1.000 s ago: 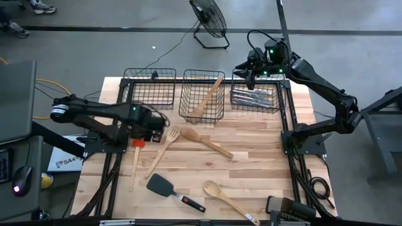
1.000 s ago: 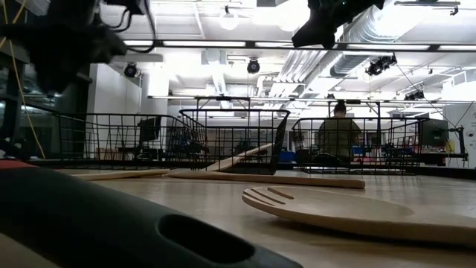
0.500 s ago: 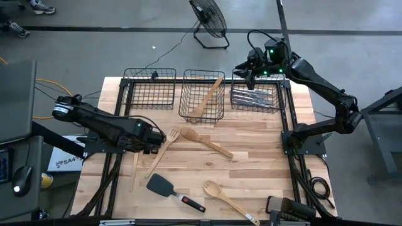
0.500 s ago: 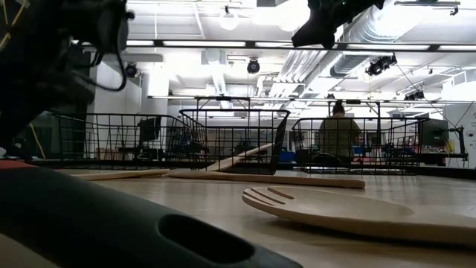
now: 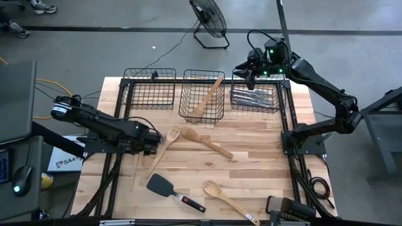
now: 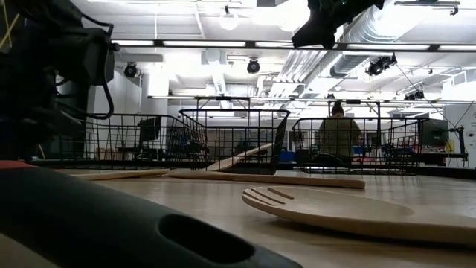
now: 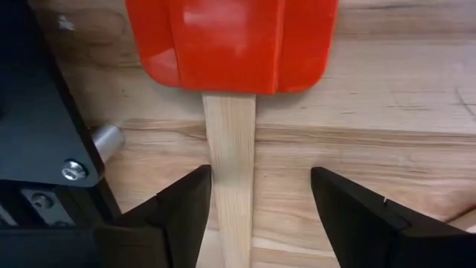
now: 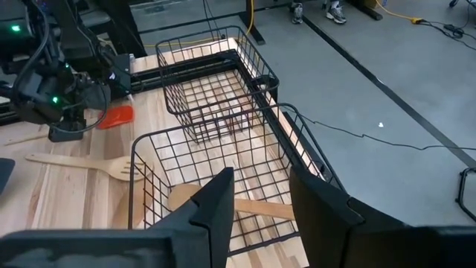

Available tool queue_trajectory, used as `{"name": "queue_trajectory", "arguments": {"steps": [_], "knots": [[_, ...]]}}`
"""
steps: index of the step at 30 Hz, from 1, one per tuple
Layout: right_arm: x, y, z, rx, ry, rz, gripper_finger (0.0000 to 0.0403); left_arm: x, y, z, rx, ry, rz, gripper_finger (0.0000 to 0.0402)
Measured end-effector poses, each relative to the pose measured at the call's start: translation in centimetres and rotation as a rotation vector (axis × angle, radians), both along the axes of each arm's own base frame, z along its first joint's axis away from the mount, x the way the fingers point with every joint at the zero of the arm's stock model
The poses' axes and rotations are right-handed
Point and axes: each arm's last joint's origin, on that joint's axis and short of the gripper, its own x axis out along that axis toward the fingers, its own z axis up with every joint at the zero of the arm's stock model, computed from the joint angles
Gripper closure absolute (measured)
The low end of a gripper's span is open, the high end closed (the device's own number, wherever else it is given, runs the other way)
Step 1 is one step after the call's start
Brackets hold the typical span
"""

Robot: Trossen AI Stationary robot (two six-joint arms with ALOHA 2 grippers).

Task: Pick & Place Kitchen Items
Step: Put the red spatula into the left wire basket

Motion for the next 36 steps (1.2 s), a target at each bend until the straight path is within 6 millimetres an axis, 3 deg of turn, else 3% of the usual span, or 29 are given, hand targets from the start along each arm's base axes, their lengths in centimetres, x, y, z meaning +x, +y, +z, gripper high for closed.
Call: {"name": "queue_trajectory", "arguments": {"steps": [11,23,36], "knots": [[-0.01,0.00,-0.01,-0.007,0.003,0.001,0.0280,-0.47,0.09,-0.81,0.003,-0.014,-0.047,0.0171],[-0.04,-0.06,-0.03,-0.059,0.026,0.003,0.0280,-0.01,0.02,-0.88,-0.004,-0.058,-0.036,0.0280],[-0.04,-0.07,-0.04,-0.102,0.042,0.022,0.0280,0.06,0.04,-0.90,0.006,-0.068,-0.046,0.0293]]}}
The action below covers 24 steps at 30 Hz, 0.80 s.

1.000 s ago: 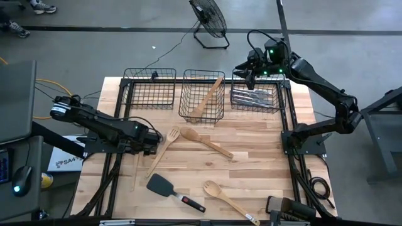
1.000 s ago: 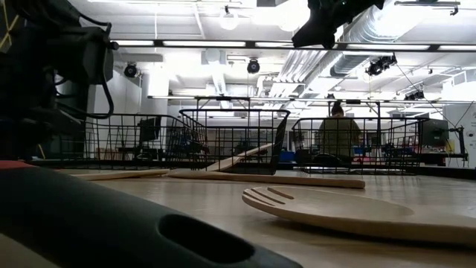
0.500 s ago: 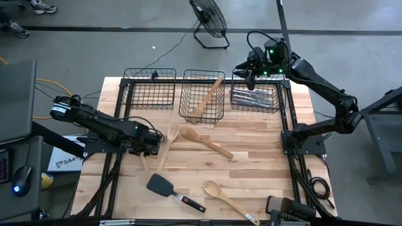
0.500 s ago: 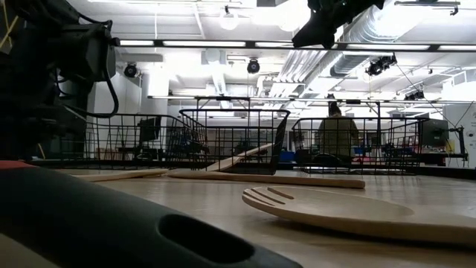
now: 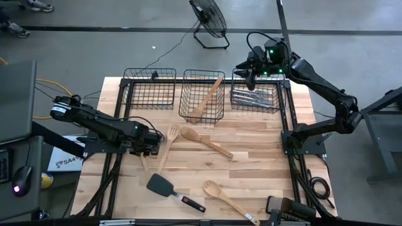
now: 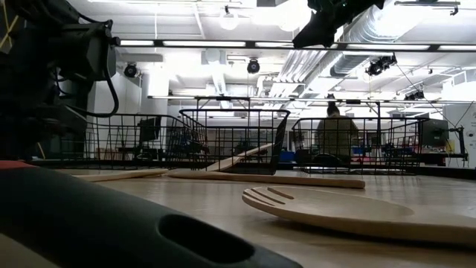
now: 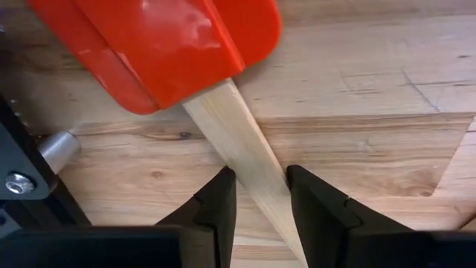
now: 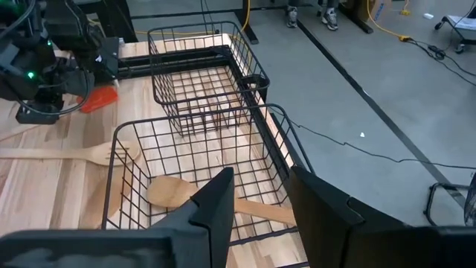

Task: Pick & Place Kitchen Items
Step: Put the red spatula into the left wire basket

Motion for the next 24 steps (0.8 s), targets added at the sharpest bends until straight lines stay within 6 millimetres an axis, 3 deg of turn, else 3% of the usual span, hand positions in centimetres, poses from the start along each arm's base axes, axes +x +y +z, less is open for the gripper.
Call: {"name": "queue_trajectory", "arguments": {"steps": [24], "knots": [[0.00,0.00,0.01,0.002,-0.002,-0.002,0.0280,0.94,-0.07,0.93,0.026,-0.050,-0.061,0.0309]]}}
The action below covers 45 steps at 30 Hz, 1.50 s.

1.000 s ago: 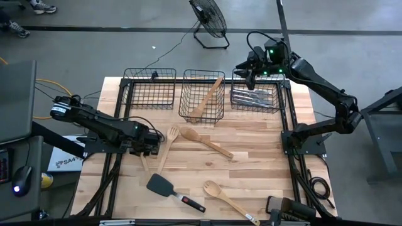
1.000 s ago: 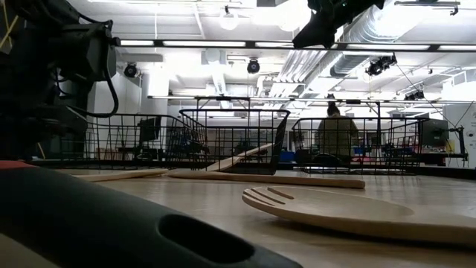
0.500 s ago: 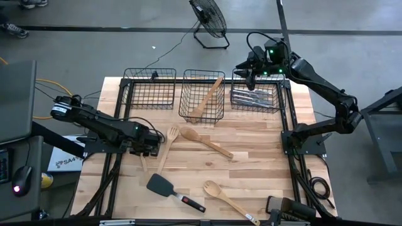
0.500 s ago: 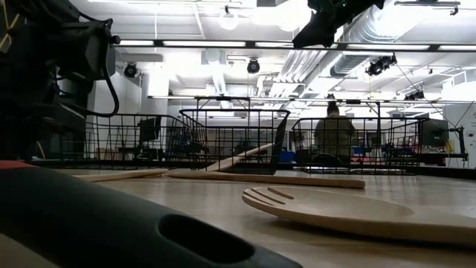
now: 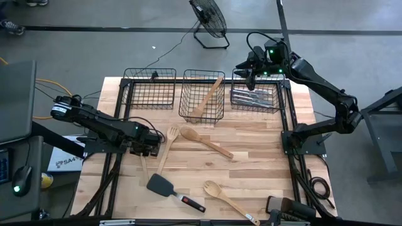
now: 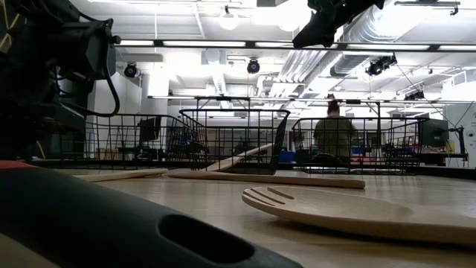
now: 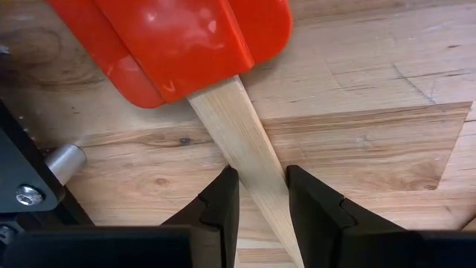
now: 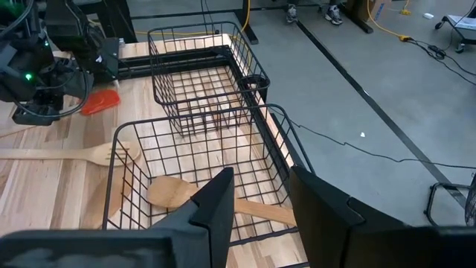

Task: Pick & Place Kitchen Items
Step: Put the red spatula into the left wire basket

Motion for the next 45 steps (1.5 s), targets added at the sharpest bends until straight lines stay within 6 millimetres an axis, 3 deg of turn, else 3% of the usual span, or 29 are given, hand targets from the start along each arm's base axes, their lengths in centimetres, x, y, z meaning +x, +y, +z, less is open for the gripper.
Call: {"name": "queue_trajectory", "arguments": {"steps": [31,45], "knots": [[-0.06,0.07,-0.19,0.016,0.016,0.001,0.0280,0.83,-0.13,0.76,-0.005,-0.055,-0.056,0.0311],[-0.06,0.07,-0.19,0.016,0.015,0.001,0.0280,0.70,-0.10,0.79,-0.003,-0.042,-0.058,0.0332]]}}
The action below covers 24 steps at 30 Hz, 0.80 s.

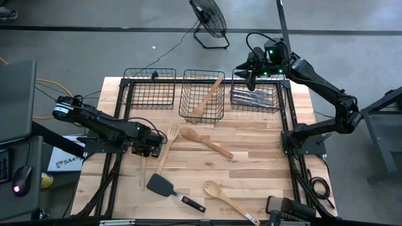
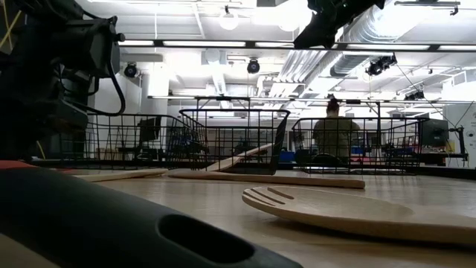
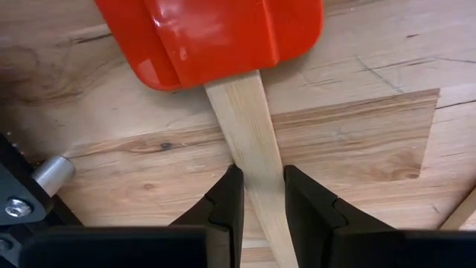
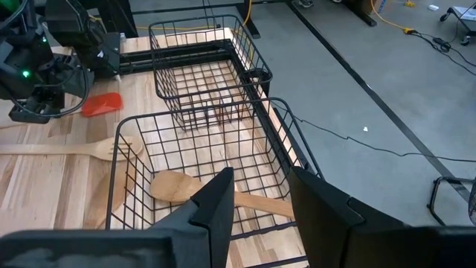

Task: Pick & Place Kitchen Items
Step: Put the red spatula into the left wire basket

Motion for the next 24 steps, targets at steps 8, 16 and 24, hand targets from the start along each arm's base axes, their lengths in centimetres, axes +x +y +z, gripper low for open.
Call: {"name": "queue_trajectory", "arguments": {"steps": [8,16,24], "knots": [[0.0,0.0,0.0,0.001,-0.001,0.002,0.0280,1.0,0.0,1.2,0.048,-0.065,-0.043,0.0354],[0.0,0.0,0.0,-0.004,0.001,0.005,0.0280,1.0,0.0,1.4,0.063,-0.048,-0.054,0.0400],[0.0,0.0,0.0,-0.005,0.001,0.006,0.0280,0.9,0.0,1.4,0.051,-0.036,-0.029,0.0393]]}}
